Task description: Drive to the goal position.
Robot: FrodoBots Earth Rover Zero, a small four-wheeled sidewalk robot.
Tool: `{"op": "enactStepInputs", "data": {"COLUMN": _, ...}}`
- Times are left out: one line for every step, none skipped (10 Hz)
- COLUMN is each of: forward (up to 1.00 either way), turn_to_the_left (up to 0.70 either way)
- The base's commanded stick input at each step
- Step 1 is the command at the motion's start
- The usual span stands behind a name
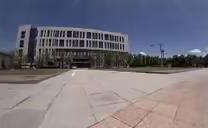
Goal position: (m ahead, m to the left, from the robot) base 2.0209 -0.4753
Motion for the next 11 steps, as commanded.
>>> {"op": "enactStepInputs", "data": {"forward": 0.70, "turn_to_the_left": 0.00}}
{"op": "enactStepInputs", "data": {"forward": 0.67, "turn_to_the_left": 0.00}}
{"op": "enactStepInputs", "data": {"forward": 0.66, "turn_to_the_left": 0.00}}
{"op": "enactStepInputs", "data": {"forward": 0.66, "turn_to_the_left": 0.00}}
{"op": "enactStepInputs", "data": {"forward": 0.66, "turn_to_the_left": 0.00}}
{"op": "enactStepInputs", "data": {"forward": 0.66, "turn_to_the_left": 0.00}}
{"op": "enactStepInputs", "data": {"forward": 0.66, "turn_to_the_left": 0.00}}
{"op": "enactStepInputs", "data": {"forward": 0.61, "turn_to_the_left": 0.00}}
{"op": "enactStepInputs", "data": {"forward": 0.48, "turn_to_the_left": 0.00}}
{"op": "enactStepInputs", "data": {"forward": 0.44, "turn_to_the_left": 0.00}}
{"op": "enactStepInputs", "data": {"forward": 0.36, "turn_to_the_left": 0.00}}
